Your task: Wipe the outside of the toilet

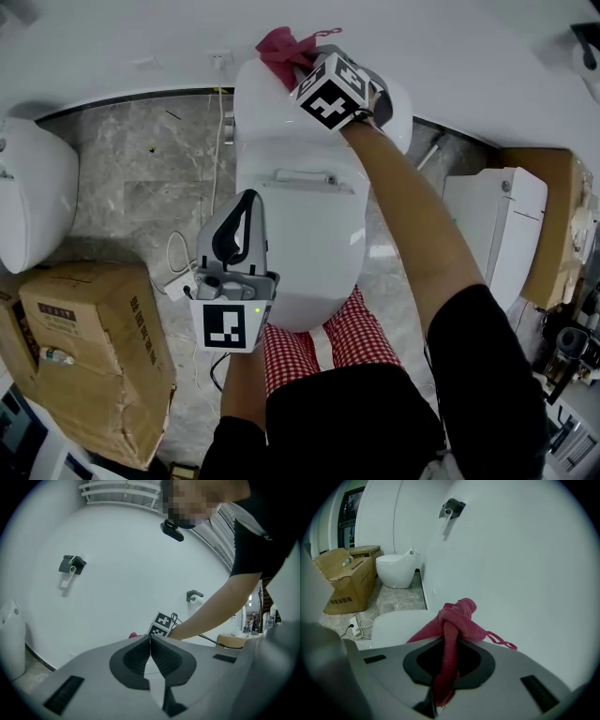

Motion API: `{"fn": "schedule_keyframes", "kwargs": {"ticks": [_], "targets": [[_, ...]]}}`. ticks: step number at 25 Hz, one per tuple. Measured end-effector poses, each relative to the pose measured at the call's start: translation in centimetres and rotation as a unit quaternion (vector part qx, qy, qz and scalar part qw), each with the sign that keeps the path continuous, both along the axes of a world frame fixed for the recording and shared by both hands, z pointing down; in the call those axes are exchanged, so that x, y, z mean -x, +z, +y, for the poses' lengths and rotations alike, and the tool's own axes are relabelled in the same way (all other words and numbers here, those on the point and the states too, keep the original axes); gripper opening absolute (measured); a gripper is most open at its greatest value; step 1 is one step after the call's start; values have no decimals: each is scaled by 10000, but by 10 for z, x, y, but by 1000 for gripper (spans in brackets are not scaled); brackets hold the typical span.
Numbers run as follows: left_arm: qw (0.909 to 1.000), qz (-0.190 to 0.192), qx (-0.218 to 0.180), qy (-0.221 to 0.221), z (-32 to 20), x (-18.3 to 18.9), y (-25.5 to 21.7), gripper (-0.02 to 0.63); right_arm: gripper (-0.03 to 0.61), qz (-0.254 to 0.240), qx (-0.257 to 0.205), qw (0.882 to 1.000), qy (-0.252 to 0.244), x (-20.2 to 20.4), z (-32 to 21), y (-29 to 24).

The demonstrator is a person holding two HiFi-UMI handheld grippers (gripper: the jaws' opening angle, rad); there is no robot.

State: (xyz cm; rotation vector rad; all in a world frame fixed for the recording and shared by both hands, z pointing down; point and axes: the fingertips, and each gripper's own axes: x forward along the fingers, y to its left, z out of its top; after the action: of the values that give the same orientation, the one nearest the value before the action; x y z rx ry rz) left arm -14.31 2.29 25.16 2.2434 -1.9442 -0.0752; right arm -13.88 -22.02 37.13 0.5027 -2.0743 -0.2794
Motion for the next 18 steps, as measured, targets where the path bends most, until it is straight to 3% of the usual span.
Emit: {"fn": "schedule_keyframes", "kwargs": {"ticks": [18], "targets": [[9994,96,105,318,0,-39,2,11,55,-91,-27,9996,252,-52,-6,-6]]}}
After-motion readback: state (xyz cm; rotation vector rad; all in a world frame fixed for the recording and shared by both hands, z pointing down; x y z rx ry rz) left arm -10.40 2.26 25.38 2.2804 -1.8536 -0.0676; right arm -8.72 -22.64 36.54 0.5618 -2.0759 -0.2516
